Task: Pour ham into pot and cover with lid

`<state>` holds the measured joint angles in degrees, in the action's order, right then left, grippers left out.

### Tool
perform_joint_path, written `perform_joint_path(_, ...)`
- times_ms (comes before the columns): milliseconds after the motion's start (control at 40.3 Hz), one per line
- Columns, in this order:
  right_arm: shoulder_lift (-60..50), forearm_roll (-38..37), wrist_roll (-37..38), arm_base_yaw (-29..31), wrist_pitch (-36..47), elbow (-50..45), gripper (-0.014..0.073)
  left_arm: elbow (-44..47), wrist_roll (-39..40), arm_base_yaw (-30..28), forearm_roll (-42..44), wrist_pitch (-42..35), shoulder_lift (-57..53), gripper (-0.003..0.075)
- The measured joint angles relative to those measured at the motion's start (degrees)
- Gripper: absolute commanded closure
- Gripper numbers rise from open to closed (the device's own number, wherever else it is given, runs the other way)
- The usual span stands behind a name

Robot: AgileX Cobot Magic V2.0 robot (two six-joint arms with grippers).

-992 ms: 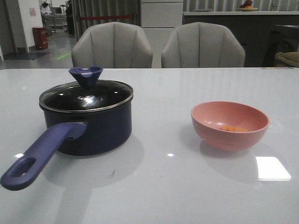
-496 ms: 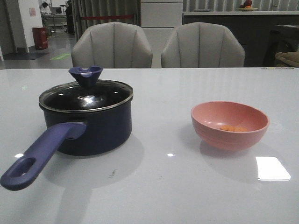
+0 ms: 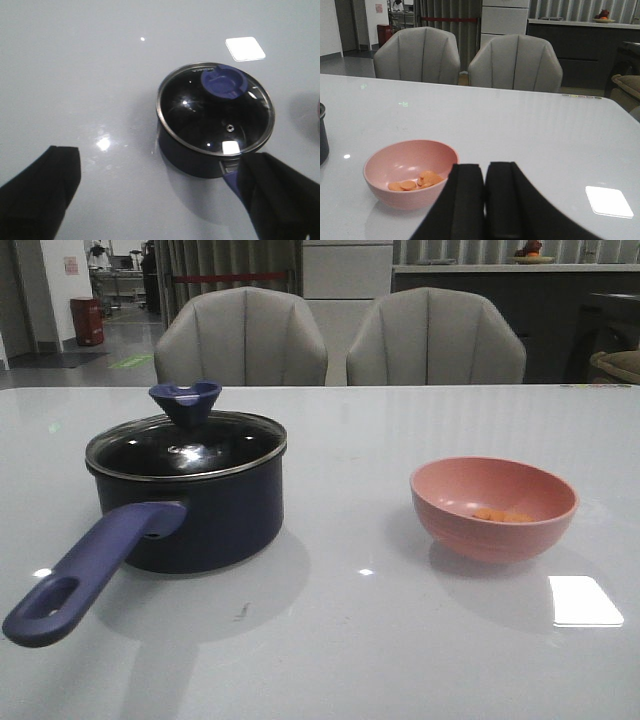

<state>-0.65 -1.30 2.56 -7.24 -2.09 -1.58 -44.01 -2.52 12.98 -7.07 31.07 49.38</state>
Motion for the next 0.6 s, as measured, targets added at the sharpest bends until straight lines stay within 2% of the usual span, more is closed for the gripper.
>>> perform_joint_path(397,0.0,0.0,0.0,0.0,0.0,0.0,0.0434,-22.1,2.5,8.2,-3.2,6.7,29.1,0.0065)
perform_joint_path(595,0.0,0.0,0.0,0.0,0.0,0.0,0.0434,-33.8,11.9,12.7,4.3,12.4,40.8,0.0065)
